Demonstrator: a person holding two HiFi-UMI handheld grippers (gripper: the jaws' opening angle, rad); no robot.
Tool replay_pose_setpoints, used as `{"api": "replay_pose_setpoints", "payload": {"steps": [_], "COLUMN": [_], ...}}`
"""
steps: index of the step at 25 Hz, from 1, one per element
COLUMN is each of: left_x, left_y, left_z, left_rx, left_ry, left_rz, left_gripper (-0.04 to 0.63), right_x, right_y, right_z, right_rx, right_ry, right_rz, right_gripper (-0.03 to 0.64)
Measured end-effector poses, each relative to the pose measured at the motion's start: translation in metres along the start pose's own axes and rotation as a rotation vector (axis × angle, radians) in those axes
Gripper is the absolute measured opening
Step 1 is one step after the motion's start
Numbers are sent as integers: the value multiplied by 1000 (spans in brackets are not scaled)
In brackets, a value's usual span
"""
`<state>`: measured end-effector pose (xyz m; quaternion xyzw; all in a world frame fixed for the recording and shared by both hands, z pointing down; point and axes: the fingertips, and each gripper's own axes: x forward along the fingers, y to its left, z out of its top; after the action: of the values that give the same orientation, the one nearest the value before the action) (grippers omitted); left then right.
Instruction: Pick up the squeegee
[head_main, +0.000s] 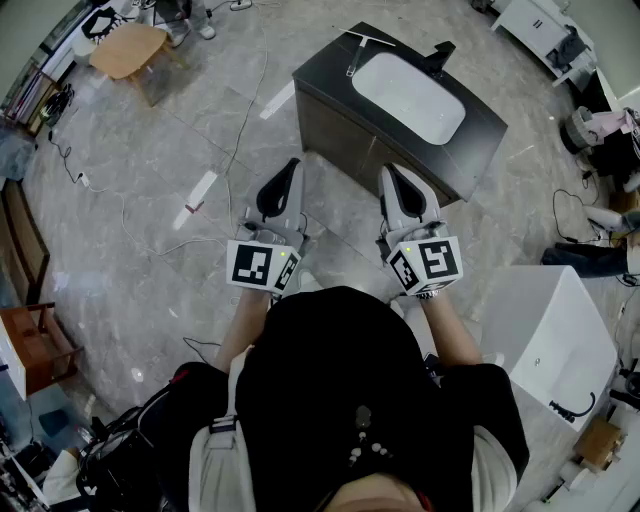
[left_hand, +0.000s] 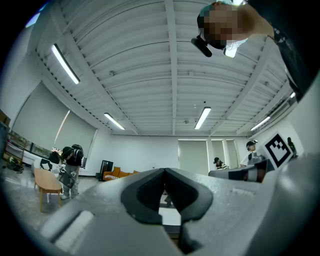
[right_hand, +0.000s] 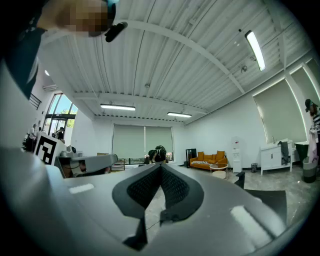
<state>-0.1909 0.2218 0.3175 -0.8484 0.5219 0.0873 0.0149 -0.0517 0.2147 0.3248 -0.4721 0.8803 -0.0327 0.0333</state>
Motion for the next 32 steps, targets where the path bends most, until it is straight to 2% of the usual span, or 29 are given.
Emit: {"api": "replay_pose_setpoints", "payload": {"steps": [5,8,17,23,29,32], "left_x": [6,1,-34,-51,-51,-53], "left_y": [-85,-112,-146,-171,-175,-162], "left_z": [-2,-7,-8,-15,-19,-23], "left_rx": [9,24,41,46,39,38], "left_ry": [14,26,46,52,48,52], "left_rz": [-103,-107,10,25,25,14], "left_gripper": [2,2,2,2,2,2], "right_x": [-50,-70,-126,-152,-159,-149], "right_y": [-29,-38,-36,-33,-34,-28], "right_z": [-1,-3,-4,-7,-7,-12], "right_rx": [26,40,48,38,22,29], "right_ry": [31,26,14,21,15,12], "right_rz": [-14,-17,43,65,69,58], "right_gripper": [2,0,0,0,2,1]}}
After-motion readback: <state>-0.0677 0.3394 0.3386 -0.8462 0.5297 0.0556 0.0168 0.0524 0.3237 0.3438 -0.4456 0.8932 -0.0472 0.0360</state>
